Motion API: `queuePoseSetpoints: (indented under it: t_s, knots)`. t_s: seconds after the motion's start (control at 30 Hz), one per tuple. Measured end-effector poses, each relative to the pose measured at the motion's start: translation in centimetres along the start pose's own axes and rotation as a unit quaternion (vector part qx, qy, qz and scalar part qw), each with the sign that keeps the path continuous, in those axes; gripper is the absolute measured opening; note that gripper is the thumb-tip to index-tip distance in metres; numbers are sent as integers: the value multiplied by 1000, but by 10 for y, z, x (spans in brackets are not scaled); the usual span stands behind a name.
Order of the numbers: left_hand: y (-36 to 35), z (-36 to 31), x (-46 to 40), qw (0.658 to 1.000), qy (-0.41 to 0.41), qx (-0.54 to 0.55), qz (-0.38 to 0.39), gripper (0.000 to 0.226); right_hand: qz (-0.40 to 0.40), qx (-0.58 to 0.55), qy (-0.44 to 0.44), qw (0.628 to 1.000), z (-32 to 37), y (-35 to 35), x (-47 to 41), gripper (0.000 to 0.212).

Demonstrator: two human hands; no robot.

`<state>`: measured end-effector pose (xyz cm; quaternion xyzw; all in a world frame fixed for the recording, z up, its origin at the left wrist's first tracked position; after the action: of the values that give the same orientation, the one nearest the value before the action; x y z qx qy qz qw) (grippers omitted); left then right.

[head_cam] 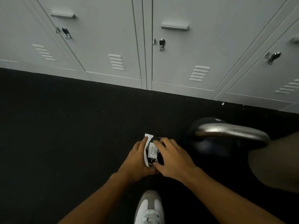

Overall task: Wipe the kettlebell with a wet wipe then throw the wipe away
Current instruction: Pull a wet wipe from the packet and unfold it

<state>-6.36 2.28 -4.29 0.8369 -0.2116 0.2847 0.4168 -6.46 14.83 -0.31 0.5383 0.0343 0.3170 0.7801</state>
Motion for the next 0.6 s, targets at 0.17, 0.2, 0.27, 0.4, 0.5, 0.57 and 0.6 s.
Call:
queuePoseSetpoints:
  t_s: [0.17, 0.2, 0.27, 0.4, 0.5, 0.57, 0.6]
  knots:
    - [-12, 18, -22, 998, 51, -29, -8, 139, 49, 10, -26, 998, -7, -31, -19, 64]
    - [-13, 19, -24, 998, 53, -34, -11, 139, 56, 14, -25, 998, -7, -35, -24, 61]
    - [-15, 20, -29, 998, 43, -42, -16, 139, 62, 29, -18, 997, -6, -39, -34, 59]
    - [-24, 18, -33, 998, 13, -60, -7, 137, 95, 81, 0, 992, -7, -49, -53, 58]
    - [-28, 21, -36, 998, 11, -56, -16, 134, 119, 137, 32, 983, -5, -58, -59, 59]
    - [-29, 22, -37, 998, 10, -59, -26, 131, 132, 161, 45, 977, -4, -63, -58, 60]
    - [-28, 22, -37, 997, 8, -64, -28, 128, 135, 169, 52, 975, -3, -64, -57, 62]
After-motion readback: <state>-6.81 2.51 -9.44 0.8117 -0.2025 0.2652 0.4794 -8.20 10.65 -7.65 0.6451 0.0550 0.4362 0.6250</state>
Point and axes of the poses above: each hand's wrist, its own x-axis away from the middle knuckle, its own y-axis out of the back of the hand, z = x × y, the point moved 8 cm from there along -x, towards the middle knuckle, and after that the axes turned 12 degrees about y, right-handed, at the moved point
